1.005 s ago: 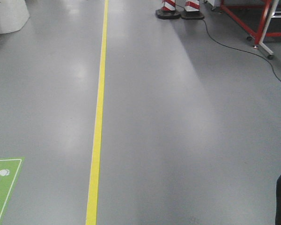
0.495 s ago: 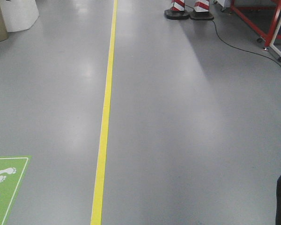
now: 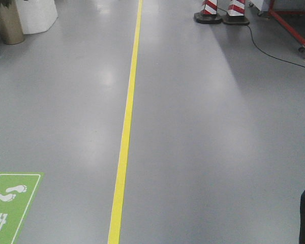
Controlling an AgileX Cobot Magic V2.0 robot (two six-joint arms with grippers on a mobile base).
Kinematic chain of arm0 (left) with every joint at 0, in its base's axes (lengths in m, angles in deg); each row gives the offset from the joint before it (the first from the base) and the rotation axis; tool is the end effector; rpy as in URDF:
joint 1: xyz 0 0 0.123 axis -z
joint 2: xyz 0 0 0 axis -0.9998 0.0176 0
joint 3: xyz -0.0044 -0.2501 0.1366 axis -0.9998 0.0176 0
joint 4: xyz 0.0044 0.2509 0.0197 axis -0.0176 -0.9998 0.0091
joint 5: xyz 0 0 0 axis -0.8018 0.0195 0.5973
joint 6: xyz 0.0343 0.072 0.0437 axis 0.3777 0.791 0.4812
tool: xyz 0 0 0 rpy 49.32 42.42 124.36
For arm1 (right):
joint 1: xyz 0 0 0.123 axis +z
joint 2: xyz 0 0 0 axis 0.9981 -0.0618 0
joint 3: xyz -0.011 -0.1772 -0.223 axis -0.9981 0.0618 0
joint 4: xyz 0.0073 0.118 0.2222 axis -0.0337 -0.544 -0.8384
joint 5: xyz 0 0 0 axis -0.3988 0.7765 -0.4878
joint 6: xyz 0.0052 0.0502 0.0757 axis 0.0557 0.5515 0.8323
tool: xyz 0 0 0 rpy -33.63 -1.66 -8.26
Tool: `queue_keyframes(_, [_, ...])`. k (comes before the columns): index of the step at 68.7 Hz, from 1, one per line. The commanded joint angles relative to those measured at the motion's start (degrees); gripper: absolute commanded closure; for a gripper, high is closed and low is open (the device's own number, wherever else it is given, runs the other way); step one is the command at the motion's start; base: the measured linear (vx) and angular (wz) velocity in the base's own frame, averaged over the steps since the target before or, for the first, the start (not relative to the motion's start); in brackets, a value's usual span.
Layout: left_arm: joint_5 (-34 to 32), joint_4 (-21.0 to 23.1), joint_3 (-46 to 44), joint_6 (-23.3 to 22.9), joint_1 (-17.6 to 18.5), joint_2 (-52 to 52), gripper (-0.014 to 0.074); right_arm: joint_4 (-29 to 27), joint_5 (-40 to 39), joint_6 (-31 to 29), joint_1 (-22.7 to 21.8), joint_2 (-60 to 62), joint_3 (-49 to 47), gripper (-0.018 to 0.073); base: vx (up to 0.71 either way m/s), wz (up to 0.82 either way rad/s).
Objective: Move and align brake pads A on conveyor
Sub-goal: 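Drive the base along the yellow floor line holding both pads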
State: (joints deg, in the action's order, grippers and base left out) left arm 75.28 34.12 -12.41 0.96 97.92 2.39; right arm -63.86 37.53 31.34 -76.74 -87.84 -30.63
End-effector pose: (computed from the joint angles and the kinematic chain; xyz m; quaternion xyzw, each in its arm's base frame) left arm 0.0789 -0.0099 0.2899 0.0577 0.8562 -0.0296 0.5125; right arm 0.0904 0.0158 0.2554 -0.0752 0.9000 0.0391 0.4276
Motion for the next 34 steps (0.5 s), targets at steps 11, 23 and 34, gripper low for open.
queue_keyframes(11, [-5.42,0.2,-1.71,-0.02,0.03,0.35,0.0602,0.35,-4.63,0.0,-0.41,-0.13,-1.78,0.0566,0.26,0.11])
queue_keyframes(23, [-5.42,0.2,-1.71,-0.02,0.03,0.35,0.0602,0.35,-4.63,0.0,-0.41,-0.13,-1.78,0.0566,0.32,0.08])
queue_keyframes(34, [-5.42,0.2,-1.71,-0.02,0.03,0.35,0.0602,0.35,-4.6,0.0,-0.41,-0.13,-1.78,0.0566,0.39,0.05])
